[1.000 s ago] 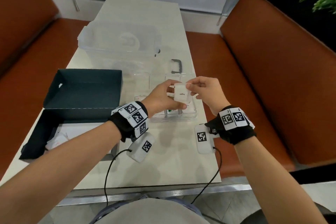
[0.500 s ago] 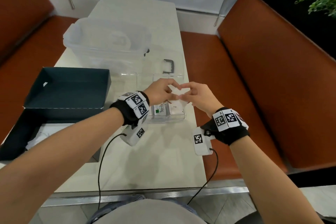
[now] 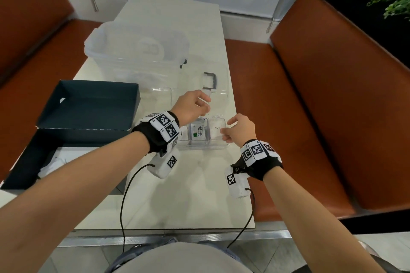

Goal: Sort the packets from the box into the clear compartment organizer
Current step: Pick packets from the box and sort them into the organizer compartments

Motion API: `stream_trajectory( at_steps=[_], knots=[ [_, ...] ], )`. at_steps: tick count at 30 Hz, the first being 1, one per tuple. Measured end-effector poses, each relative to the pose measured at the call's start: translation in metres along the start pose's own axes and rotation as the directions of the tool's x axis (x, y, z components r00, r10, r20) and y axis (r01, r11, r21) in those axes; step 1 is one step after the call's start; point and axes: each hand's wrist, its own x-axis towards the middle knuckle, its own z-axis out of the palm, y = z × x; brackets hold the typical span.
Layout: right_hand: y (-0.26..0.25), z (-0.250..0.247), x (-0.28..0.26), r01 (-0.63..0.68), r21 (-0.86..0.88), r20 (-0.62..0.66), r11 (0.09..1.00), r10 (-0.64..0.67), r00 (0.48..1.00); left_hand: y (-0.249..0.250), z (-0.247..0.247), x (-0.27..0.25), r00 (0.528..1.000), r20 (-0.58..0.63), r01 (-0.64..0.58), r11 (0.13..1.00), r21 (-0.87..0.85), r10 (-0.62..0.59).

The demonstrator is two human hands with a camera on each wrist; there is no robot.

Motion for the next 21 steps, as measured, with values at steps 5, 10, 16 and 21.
stream_trajectory(
  at_steps=[5,10,16,21],
  knots=[
    [-0.004,-0.001,-0.002,0.279,-0.459,0.065,0.844,-0.281,0.958,-0.007,-0.006,-0.007,1.000,-0.005,-0.007,1.000,-0.003,0.007],
    [-0.006,0.001,-0.001,0.353,-0.524,0.220,0.775,-0.278,0.935,-0.013,-0.014,-0.013,1.000,-0.019,-0.001,1.000,-0.016,0.001],
    [-0.013,0.004,-0.005,0.329,-0.592,0.233,0.736,-0.235,0.944,-0.019,-0.028,-0.024,1.000,-0.009,0.003,1.000,-0.022,-0.003],
    [-0.037,0.003,-0.013,0.349,-0.532,0.144,0.771,-0.324,0.935,-0.024,-0.054,-0.037,1.000,0.003,0.005,0.999,-0.046,-0.005]
  ],
)
